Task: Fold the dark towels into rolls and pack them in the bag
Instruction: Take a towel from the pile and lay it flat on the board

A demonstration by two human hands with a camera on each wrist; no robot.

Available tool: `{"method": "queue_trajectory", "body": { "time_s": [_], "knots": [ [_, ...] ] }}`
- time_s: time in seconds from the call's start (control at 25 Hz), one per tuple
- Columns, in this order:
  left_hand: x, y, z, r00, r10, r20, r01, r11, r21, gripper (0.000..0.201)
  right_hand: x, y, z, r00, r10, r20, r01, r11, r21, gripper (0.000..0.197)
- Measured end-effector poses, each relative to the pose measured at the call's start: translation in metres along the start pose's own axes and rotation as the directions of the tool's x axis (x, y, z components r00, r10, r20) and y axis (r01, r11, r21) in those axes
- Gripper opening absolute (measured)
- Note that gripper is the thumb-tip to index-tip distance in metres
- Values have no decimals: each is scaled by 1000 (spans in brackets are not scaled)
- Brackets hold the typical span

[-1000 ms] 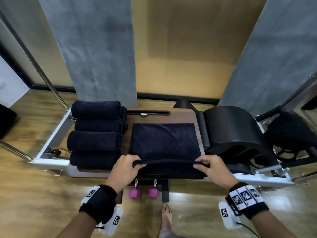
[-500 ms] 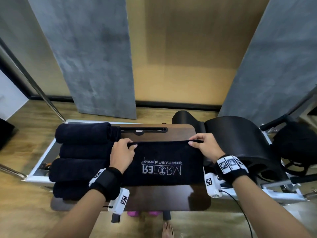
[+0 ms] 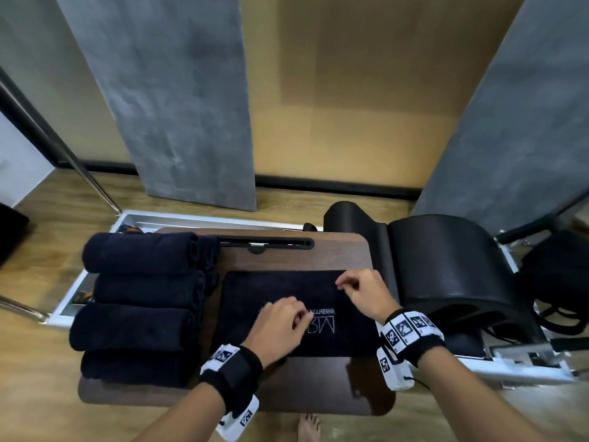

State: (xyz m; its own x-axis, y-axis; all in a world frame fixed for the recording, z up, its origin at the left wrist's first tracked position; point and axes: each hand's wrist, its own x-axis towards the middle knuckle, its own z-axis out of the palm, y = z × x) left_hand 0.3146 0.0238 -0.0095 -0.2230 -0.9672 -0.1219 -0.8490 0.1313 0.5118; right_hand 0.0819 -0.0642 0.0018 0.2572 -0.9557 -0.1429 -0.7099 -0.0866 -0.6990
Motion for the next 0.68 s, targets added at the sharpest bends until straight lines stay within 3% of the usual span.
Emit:
{"method": "queue_trajectory", "body": {
  "time_s": [0.12,0.24,0.36,0.48,0.6,0.68],
  "knots": [
    [-6,-2,10,1000,1,-5,-1,985,172,31,-19,-3,-4,1000,13,8,-12,992,-129,27],
    [-13,-7,6,996,6,-93,25,946,322,33,-56,-12,3,983,-58,174,113,940,-321,26],
    [-29,-12,11,999,-16,-34,27,944,327,43,-98,-19,25,924,-169,344,260,936,-237,28],
    [-60,-15,23,999,20,43,-32,953,303,62,-130,-19,50,916,-250,313,303,944,-133,34],
    [-98,-18,39,996,76,45,-85,957,278,65,-156,-12,69,938,-256,232,300,937,-181,36],
    [-120,-23,46,996,91,26,-95,959,267,66,-171,-7,80,943,-249,223,305,912,-275,49]
  ]
}}
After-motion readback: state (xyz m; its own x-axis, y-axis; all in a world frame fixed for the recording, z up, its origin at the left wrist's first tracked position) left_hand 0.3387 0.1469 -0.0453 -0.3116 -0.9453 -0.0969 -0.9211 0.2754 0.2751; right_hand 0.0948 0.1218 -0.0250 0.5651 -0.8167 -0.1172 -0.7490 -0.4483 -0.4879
